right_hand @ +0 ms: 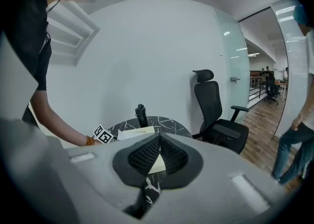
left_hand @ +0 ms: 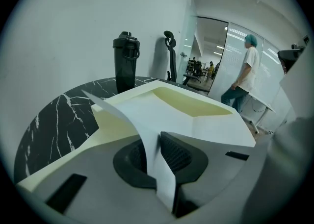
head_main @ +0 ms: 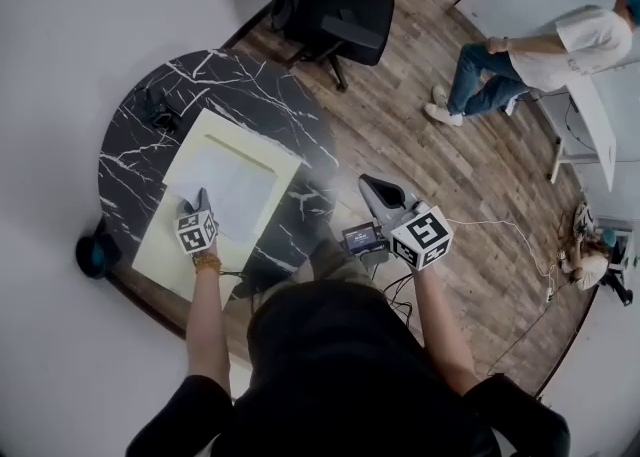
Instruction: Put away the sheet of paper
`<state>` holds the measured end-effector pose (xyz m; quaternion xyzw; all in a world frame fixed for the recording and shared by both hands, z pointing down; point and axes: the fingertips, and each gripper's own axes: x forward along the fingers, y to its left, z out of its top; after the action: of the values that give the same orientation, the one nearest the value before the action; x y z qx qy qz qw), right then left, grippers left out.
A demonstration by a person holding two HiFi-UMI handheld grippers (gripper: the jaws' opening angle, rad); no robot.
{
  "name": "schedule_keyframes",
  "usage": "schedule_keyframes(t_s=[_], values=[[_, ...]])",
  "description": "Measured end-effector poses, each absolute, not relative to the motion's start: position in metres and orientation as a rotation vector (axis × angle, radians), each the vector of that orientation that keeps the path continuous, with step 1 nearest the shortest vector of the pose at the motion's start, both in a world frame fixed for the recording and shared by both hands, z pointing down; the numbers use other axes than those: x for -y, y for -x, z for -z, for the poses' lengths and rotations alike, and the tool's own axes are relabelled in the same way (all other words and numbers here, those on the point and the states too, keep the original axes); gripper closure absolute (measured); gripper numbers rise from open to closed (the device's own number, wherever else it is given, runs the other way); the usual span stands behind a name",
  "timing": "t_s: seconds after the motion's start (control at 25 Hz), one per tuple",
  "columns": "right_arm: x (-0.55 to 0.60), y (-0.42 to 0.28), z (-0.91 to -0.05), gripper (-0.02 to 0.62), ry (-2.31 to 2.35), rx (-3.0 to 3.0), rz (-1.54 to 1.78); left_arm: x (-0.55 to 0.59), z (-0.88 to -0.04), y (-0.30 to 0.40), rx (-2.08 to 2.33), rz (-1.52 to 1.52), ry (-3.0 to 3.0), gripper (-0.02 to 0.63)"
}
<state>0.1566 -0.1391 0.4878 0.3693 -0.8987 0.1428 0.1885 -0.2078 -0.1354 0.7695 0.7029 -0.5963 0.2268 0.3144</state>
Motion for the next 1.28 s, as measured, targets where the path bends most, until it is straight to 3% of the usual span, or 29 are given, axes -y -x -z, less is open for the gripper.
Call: schedule_keyframes(t_s=[0.68,1.28], values=[[0.147,-0.14,-0.496,0.597,-0.97,2.547,-0.412,0.077,-0.781,0.265,1.676,-0.588,-1.668,0.566],[0.138,-0.147,-0.497,0.597,-0.985,2.548,-0.426,0.096,-0.781,0.234,1.664,-0.577,-1.659,0.544]])
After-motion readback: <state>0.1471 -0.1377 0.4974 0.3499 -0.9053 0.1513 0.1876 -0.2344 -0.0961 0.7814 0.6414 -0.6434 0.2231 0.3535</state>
